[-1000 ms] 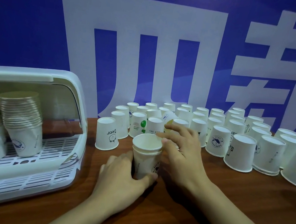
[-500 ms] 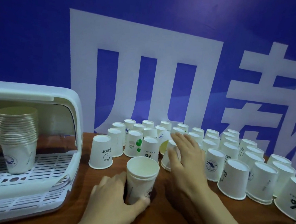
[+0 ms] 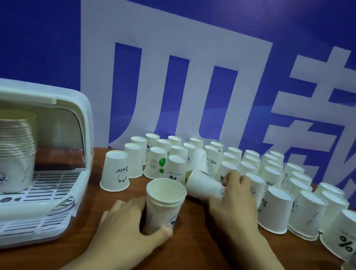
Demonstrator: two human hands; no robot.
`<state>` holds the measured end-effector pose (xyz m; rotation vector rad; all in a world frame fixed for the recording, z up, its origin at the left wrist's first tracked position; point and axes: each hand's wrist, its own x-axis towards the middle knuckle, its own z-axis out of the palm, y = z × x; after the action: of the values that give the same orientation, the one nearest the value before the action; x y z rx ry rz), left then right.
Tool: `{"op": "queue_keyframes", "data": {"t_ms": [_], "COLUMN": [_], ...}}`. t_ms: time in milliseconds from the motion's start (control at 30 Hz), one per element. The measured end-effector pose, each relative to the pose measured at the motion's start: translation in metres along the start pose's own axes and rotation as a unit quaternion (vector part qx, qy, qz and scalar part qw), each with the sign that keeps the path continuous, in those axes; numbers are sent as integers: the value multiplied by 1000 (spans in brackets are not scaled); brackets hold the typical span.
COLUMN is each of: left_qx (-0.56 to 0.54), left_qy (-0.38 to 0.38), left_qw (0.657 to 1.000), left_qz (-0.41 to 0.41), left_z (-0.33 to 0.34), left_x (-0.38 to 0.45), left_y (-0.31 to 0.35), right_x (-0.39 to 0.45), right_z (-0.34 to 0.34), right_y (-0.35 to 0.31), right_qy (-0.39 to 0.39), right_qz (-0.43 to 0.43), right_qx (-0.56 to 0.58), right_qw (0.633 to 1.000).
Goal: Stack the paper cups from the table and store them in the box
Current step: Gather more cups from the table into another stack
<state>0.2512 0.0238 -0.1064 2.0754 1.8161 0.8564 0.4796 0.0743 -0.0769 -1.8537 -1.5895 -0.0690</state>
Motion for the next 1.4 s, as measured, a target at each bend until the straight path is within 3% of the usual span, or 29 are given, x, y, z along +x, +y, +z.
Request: {"op": "queue_keyframes", "data": {"t_ms": [233,333,433,533,600,733,833,1000,1200,1400], "left_qx": [-4,-7,-10,1,8,16,36,68,44,35], "left_qy": [-8,0,3,6,9,10,16,16,19,9], "left_qw": [1000,1000,1000,1000,1000,1000,999,998,999,999], "left_qz": [4,-2,-4,-3,-3,2,9,4,15,12], "left_z": [1,0,0,1,0,0,1,2,2,3], "left_x": [0,-1,-1,-1,-1,1,2,3,1,2], "left_y": [-1,2,4,2,3,1,0,0,-1,-4], "right_x": [-5,0,1,-1,-6,-24,-36,-36,-35,-36], "right_z": [11,21,23,14,-2,-16,-4,1,1,0], "right_y": [0,3,4,-3,-18,-55,-65,-59,-55,-52], "right_qy": [-82,-84,-43,67,107,24,-12,-7,-31,-67], "right_qz": [-41,-94,-55,-29,-15,-52,-91,-152,-131,-122], "right_qx": [-46,-47,6,123,252,472,425,297,291,399], "right_qw": [995,991,998,990,962,880,901,943,947,907]}}
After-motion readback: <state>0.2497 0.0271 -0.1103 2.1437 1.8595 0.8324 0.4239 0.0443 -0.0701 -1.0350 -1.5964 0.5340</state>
